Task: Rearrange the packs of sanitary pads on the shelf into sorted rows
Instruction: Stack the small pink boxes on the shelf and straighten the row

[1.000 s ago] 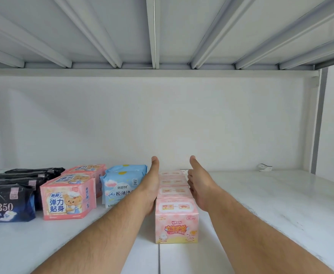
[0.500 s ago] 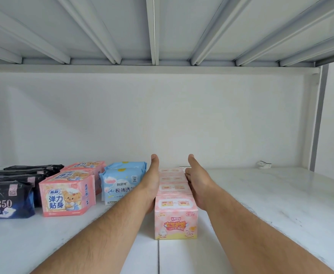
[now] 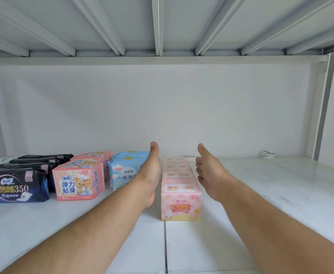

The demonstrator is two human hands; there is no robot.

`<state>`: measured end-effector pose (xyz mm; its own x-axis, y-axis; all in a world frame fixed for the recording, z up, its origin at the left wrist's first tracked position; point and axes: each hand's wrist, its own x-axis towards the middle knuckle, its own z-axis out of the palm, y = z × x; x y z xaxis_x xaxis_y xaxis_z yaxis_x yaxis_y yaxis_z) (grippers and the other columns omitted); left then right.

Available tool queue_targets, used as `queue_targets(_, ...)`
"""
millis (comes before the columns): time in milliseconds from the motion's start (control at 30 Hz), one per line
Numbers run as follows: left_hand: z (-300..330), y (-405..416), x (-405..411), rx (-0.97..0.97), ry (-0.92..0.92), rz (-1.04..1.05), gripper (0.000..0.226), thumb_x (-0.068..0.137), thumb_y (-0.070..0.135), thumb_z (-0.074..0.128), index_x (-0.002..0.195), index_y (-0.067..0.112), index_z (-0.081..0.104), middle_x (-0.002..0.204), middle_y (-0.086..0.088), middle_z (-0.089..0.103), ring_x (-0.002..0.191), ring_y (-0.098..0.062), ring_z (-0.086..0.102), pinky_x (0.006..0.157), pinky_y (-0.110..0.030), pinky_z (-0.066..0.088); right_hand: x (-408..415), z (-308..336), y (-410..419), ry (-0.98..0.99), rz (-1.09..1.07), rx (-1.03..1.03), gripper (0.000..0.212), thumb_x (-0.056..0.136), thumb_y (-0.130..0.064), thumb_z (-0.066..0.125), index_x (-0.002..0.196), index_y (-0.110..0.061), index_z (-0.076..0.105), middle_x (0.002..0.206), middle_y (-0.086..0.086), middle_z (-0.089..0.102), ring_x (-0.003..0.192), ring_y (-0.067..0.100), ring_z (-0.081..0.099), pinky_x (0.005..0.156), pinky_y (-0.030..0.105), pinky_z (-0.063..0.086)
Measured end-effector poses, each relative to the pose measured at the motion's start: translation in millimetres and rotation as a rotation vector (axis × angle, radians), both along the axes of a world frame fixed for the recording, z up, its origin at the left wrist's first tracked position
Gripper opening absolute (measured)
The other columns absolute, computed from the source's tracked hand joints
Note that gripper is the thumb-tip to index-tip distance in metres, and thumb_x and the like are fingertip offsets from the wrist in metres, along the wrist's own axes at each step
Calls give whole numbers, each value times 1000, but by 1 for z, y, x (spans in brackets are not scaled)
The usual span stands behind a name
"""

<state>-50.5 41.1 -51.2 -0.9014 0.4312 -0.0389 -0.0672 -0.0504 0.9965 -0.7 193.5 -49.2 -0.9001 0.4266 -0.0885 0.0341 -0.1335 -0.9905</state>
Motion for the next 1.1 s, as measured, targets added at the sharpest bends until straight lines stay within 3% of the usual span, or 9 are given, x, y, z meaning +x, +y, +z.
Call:
queue_targets(100,-12,-15,12,41,18,36,92,80,83,35,153,28,28,159,14,24,146,-7,21,122,-41,13,22,-4,-5,25,-49,21,88,86,-74,47,155,-22,30,161,-1,27,147,19,30,122,43,20)
queue_targets(233,-31,-30,37,9,118,22,13,96,25,53,97,26,66,115,17,64,103,6,53,100,-29,34,56,-16,-18,49,-40,192,45,97,-48,52,133,-20,56,132,-10,55,129,14,49,118,41,30)
queue_targets(333,-40,-33,45,-46,149,12,21,95,8,55,110,21,61,106,19,60,92,3,55,95,-23,37,74,-23,-24,35,-2,349,54,93,-32,62,142,-16,47,135,-4,54,118,14,52,110,36,36)
queue_targets(433,-43,-34,43,-106,148,11,52,93,11,59,143,14,44,139,7,54,122,-8,53,111,-32,35,83,-25,-26,-11,22,472,55,89,-23,66,136,-3,46,138,11,53,120,21,56,105,38,40)
queue_targets(633,-44,-31,47,-121,161,-41,20,100,9,50,106,17,67,100,1,76,98,-21,71,103,-47,47,91,-30,-30,-14,72,510,21,93,-9,58,103,-20,72,100,-5,76,98,12,71,80,23,50)
queue_targets(833,-44,-32,50,-125,166,-43,23,100,11,49,106,21,69,103,2,76,104,-19,69,106,-45,45,92,-32,-34,-4,86,526,30,96,-6,53,111,-24,72,102,-9,76,101,13,71,97,36,52)
queue_targets(967,-42,-35,54,-112,173,-59,21,99,13,51,106,22,68,101,5,76,99,-13,71,104,-43,46,92,-33,-34,-14,77,492,21,97,-12,56,106,-23,72,99,-10,76,97,15,71,81,26,52)
queue_targets(1033,-35,-44,59,-87,167,-43,23,98,17,55,120,21,61,120,10,68,108,-1,64,106,-34,44,93,-29,-35,19,30,487,16,97,-22,61,111,-23,67,109,-10,69,103,16,64,82,26,46)
queue_targets(1100,-26,-61,58,-71,212,11,53,97,24,59,145,17,42,147,12,44,133,-4,44,116,-36,32,93,-19,-38,75,-65,544,49,95,-32,63,141,-19,50,136,-7,56,125,12,53,102,30,41)
